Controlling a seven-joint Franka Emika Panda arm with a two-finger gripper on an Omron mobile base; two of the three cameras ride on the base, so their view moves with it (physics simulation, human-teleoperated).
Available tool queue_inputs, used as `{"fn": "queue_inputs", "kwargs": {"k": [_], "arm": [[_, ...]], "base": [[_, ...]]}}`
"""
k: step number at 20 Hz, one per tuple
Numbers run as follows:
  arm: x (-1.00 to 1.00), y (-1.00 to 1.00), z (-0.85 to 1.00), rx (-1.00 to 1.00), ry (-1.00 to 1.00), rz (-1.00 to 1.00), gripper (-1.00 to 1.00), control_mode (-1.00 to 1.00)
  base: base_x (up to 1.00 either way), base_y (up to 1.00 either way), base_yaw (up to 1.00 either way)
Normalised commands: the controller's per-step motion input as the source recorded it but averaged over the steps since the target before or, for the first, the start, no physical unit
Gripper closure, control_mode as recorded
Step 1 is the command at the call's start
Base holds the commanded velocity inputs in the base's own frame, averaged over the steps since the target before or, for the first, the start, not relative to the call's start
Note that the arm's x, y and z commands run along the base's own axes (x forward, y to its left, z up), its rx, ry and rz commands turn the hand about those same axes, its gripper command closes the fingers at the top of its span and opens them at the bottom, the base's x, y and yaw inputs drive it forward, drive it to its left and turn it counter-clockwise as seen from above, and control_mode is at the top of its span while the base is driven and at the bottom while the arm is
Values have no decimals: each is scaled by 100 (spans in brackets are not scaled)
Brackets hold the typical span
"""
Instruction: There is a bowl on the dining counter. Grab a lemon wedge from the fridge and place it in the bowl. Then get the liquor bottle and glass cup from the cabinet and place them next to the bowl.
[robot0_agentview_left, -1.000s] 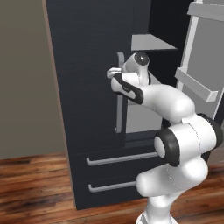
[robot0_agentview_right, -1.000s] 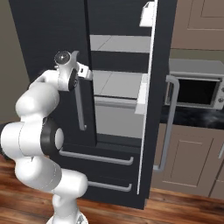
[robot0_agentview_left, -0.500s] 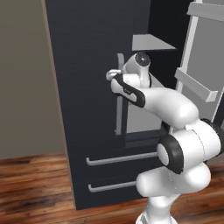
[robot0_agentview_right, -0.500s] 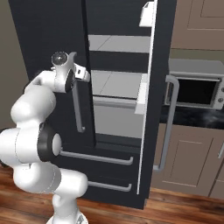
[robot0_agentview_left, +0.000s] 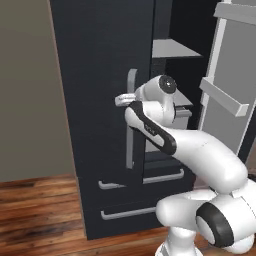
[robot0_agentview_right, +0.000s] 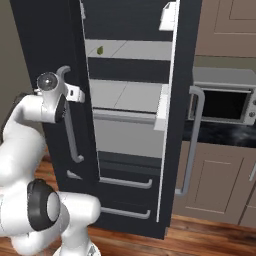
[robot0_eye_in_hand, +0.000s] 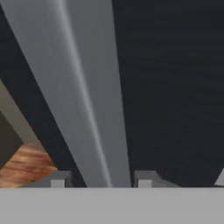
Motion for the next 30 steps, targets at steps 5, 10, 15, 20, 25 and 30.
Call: {"fn": "queue_inputs", "kwargs": {"k": [5,10,15,20,25,30], "arm": [[-100,68,-13,0,-3,8,100,-100],[-97,76,-5,3,0,5,-100,-100],[-85,12,6,14,1,0,-100,-100],[-77,-70,21,22,1,-6,-100,-100],[-23,-100,19,21,13,-14,-100,-100],[3,-100,18,20,24,-19,-100,-100]], "base": [[0,0,0],[0,0,0],[0,0,0],[0,0,0],[0,0,0],[0,0,0]]}}
